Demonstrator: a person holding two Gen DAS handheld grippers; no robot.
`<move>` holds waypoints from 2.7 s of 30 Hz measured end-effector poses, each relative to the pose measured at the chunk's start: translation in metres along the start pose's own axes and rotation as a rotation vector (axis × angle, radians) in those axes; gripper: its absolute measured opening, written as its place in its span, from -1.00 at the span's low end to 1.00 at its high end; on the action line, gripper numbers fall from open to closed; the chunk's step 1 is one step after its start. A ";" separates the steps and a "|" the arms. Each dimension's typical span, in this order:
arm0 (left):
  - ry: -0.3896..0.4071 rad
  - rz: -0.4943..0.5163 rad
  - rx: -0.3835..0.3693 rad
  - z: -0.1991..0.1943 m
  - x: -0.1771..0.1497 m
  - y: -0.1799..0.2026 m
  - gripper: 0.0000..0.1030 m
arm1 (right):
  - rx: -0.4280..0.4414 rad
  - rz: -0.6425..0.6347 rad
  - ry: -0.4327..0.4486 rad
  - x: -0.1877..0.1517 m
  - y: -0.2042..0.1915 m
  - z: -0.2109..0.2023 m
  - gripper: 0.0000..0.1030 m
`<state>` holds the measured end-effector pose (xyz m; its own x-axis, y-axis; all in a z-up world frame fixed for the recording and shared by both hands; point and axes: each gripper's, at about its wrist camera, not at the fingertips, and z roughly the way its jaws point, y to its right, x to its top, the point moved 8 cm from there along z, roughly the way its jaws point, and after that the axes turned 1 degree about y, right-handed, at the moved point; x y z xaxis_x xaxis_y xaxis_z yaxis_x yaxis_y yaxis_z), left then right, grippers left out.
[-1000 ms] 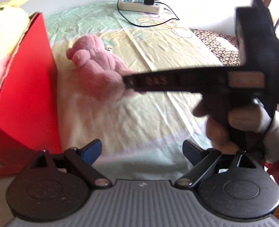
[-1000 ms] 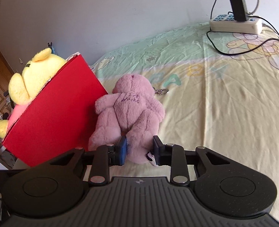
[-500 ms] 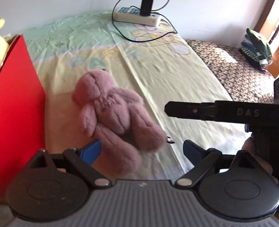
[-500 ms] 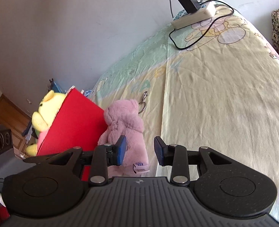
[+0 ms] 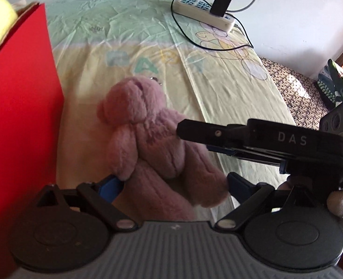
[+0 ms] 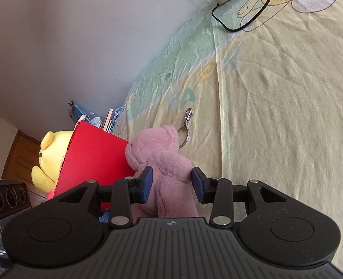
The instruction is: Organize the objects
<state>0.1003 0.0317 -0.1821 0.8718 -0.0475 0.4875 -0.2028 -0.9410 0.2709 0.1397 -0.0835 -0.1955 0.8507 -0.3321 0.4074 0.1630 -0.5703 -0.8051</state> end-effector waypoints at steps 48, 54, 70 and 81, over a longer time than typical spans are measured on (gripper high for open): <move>-0.068 0.264 0.137 0.004 -0.007 0.018 0.64 | 0.079 0.054 -0.040 -0.036 -0.026 -0.039 -0.55; -0.025 0.263 0.142 -0.017 -0.004 0.034 0.64 | 0.087 0.045 -0.002 -0.034 -0.044 -0.060 -0.54; 0.122 0.281 0.168 -0.088 0.016 0.072 0.64 | 0.146 -0.069 0.084 -0.017 -0.101 -0.107 -0.54; 0.165 0.258 0.185 -0.121 0.011 0.064 0.64 | 0.197 -0.105 0.082 -0.020 -0.124 -0.107 -0.54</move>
<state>0.0432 0.0113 -0.0587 0.7158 -0.2506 0.6518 -0.3091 -0.9507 -0.0260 0.0488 -0.0864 -0.0575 0.7815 -0.3432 0.5210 0.3498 -0.4505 -0.8214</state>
